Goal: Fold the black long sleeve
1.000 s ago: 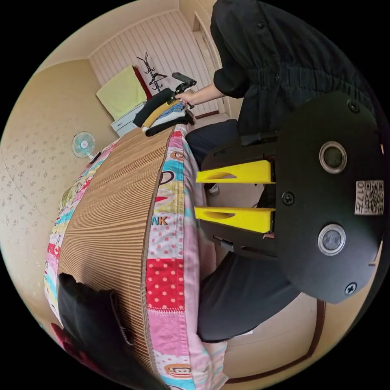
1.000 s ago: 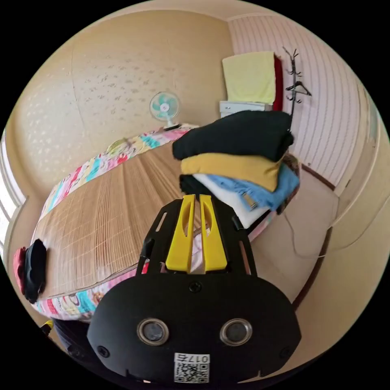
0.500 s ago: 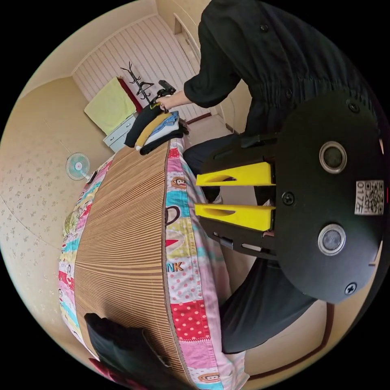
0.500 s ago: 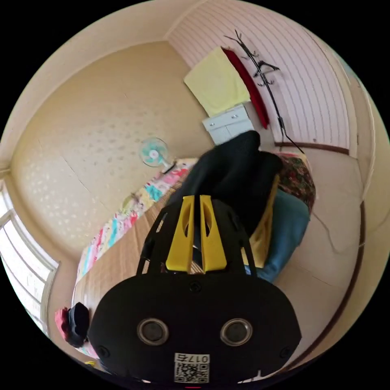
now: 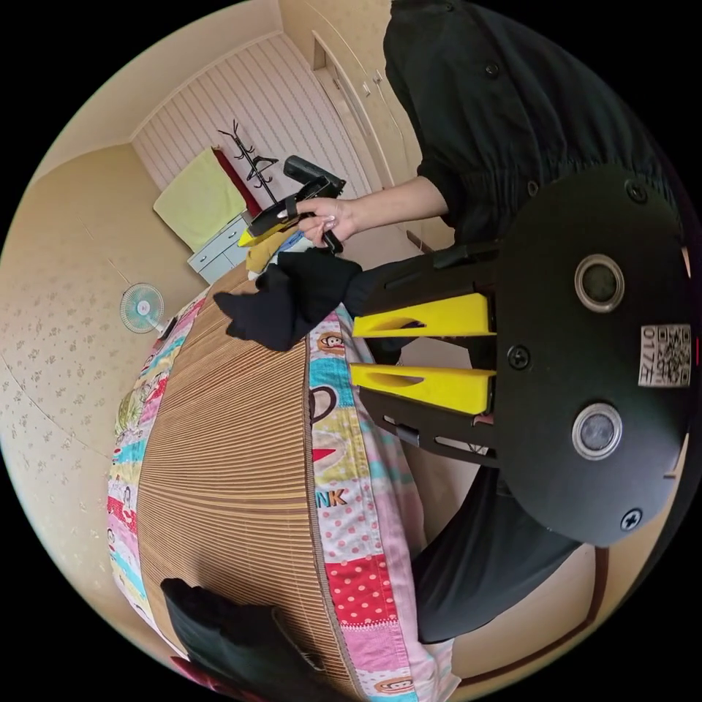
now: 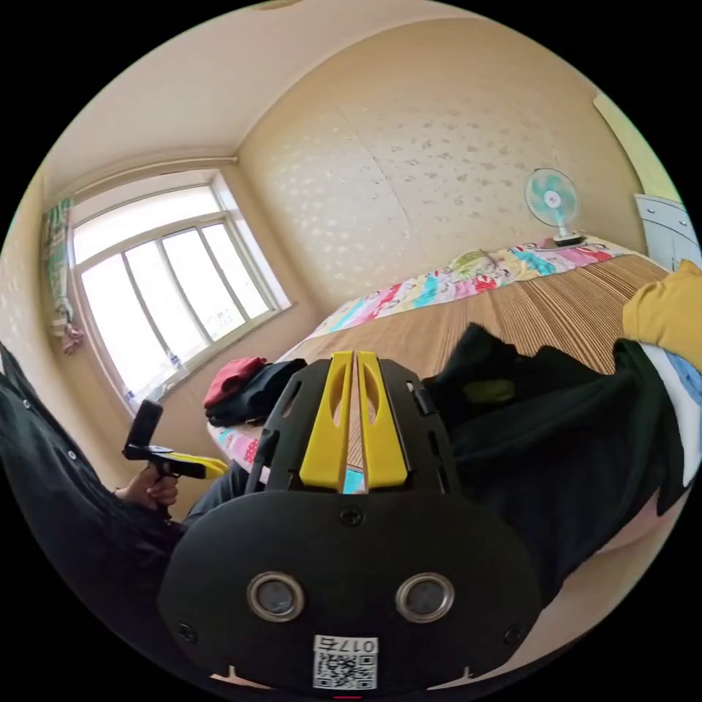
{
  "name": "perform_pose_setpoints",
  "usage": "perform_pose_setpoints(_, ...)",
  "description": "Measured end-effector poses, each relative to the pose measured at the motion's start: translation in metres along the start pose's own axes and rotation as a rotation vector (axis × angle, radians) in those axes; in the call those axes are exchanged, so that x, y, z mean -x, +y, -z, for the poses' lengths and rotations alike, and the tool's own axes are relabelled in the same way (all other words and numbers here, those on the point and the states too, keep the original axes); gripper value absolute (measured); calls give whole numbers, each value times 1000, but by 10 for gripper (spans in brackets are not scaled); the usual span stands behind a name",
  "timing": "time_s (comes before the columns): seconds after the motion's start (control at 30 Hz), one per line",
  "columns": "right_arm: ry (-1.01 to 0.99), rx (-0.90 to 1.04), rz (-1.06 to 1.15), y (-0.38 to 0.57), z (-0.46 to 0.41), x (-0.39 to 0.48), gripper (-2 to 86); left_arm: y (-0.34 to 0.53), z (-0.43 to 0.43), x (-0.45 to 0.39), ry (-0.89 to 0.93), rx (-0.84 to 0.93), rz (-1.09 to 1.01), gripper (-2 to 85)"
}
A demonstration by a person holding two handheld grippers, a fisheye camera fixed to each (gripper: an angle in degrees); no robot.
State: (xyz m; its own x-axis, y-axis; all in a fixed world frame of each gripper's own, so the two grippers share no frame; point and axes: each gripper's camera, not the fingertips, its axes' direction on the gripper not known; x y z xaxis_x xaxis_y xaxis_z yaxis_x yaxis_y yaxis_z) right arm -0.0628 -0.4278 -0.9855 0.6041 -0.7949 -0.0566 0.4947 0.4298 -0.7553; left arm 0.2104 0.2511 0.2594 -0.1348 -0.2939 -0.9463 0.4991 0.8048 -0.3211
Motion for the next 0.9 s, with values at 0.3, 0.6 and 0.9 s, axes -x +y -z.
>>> perform_pose_setpoints(0.3,338,582,-118,-4,-123,-82,126,23,11,31,29,-20,63,65)
perform_pose_setpoints(0.6,-267,473,-180,7,-87,-6,35,46,27,54,38,-70,120,53)
perform_pose_setpoints(0.9,-584,600,-90,41,-101,40,46,43,24,60,61,-43,105,50)
